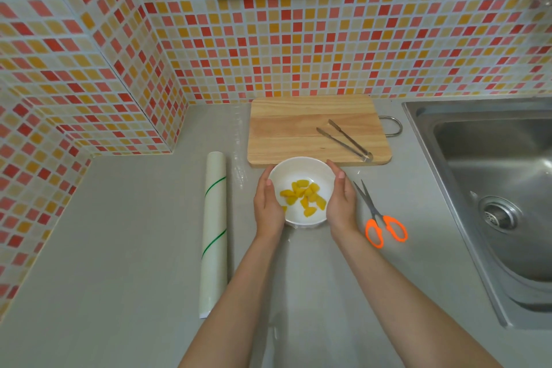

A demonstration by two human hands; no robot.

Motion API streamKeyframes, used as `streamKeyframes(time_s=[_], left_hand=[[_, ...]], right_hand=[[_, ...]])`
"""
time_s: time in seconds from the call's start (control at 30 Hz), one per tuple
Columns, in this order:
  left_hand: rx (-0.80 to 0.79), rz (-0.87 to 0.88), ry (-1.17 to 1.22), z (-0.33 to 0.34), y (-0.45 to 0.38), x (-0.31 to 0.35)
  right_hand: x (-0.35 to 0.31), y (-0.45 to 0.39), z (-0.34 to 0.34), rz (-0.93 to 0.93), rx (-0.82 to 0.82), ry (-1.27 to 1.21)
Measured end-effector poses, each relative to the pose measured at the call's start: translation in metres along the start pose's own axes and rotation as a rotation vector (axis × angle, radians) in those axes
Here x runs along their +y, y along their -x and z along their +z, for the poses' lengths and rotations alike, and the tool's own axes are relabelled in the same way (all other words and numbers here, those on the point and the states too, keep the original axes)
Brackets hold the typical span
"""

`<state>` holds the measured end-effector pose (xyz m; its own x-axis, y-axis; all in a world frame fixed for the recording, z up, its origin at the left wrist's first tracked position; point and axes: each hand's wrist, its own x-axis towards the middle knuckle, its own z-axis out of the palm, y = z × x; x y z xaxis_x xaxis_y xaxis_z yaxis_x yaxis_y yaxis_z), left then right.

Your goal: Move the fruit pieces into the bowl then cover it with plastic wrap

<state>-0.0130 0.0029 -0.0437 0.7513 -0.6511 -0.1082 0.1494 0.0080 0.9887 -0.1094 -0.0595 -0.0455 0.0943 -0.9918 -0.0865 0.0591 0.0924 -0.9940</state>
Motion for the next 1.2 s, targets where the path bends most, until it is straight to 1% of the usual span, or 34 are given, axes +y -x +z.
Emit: streamKeyframes(time_s=[0.2,0.43,0.67,0.87,1.0,1.1,1.2], left_hand=[[-0.031,0.004,-0.038,-0.002,-0.001,0.001],[-0.02,-0.003,-0.072,-0.003,-0.001,-0.002],[-0.013,0.035,-0.207,-0.005,-0.001,-0.003],[0.02,0.0,-0.272,-0.005,0.001,0.003],[0.031,-0.031,-0.294,-0.004,0.004,0.006],[0.022,-0.023,-0.357,-0.01,0.002,0.016],[0.018,0.053,-0.402,-0.012,-0.008,0.035]], right_hand=[[0.004,-0.002,0.0,-0.004,0.003,0.015],[0.007,-0.006,0.0,-0.018,-0.012,0.058],[0.011,-0.01,-0.001,-0.017,-0.037,0.096],[0.009,-0.011,-0.003,-0.003,-0.082,0.112],[0.0,-0.013,-0.009,0.073,-0.177,0.134],[-0.016,-0.017,-0.014,0.104,-0.187,0.182],[-0.043,-0.027,-0.012,0.031,-0.197,0.272]])
